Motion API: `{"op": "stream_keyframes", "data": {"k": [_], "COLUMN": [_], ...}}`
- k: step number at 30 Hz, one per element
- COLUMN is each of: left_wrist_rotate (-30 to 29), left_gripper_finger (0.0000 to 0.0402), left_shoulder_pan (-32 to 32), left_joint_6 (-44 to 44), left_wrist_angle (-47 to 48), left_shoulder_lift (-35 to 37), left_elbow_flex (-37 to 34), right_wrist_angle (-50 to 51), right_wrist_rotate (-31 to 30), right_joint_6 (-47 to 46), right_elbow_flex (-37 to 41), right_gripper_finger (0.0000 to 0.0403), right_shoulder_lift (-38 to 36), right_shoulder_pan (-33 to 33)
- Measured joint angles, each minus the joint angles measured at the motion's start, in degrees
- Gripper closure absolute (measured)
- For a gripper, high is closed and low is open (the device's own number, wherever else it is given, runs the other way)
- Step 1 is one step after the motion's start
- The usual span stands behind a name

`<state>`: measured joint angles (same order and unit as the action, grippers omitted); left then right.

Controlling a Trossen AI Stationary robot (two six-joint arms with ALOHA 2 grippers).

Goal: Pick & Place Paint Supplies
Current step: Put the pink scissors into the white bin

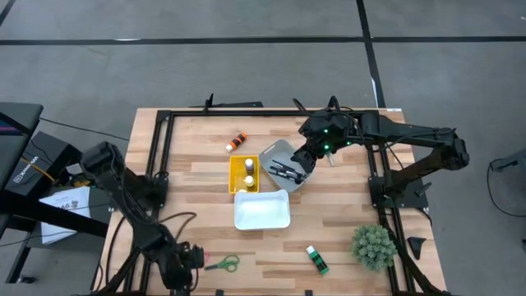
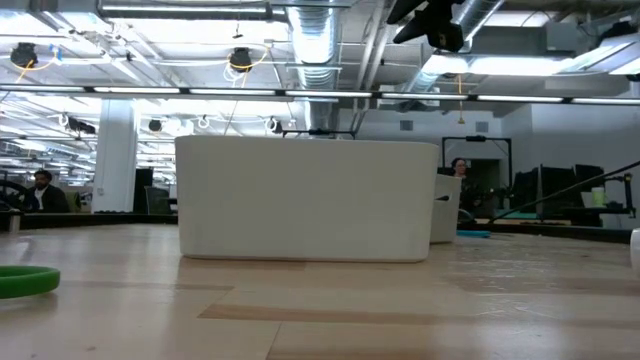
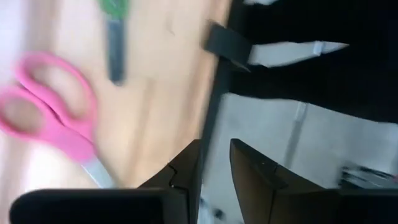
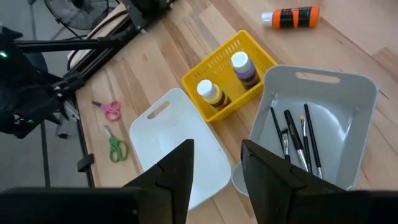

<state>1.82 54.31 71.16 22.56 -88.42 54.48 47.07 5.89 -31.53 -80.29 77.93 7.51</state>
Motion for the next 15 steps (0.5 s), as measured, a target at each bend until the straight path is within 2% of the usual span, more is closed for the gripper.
{"op": "stream_keyframes", "data": {"k": [5, 8, 15], "left_wrist_rotate": [-6.34, -8.07, -10.77], "left_gripper_finger": [0.0325, 0.0322, 0.0274], "left_shoulder_pan": [-0.38, -0.36, 0.14], "left_joint_6": [-4.65, -7.97, -14.03], "left_wrist_angle": [4.57, 8.11, 7.48], "left_shoulder_lift": [-2.56, -2.84, -2.84], "left_elbow_flex": [0.00, 0.00, -0.24], "right_wrist_angle": [-0.12, -0.12, -0.14], "right_wrist_rotate": [0.00, 0.00, -0.20], "right_joint_6": [-0.06, -0.48, -0.61], "right_elbow_flex": [0.00, 0.00, 0.00], "right_gripper_finger": [0.0274, 0.0274, 0.0274], "right_shoulder_lift": [0.00, 0.00, 0.00], "right_shoulder_pan": [0.00, 0.00, 0.00]}}
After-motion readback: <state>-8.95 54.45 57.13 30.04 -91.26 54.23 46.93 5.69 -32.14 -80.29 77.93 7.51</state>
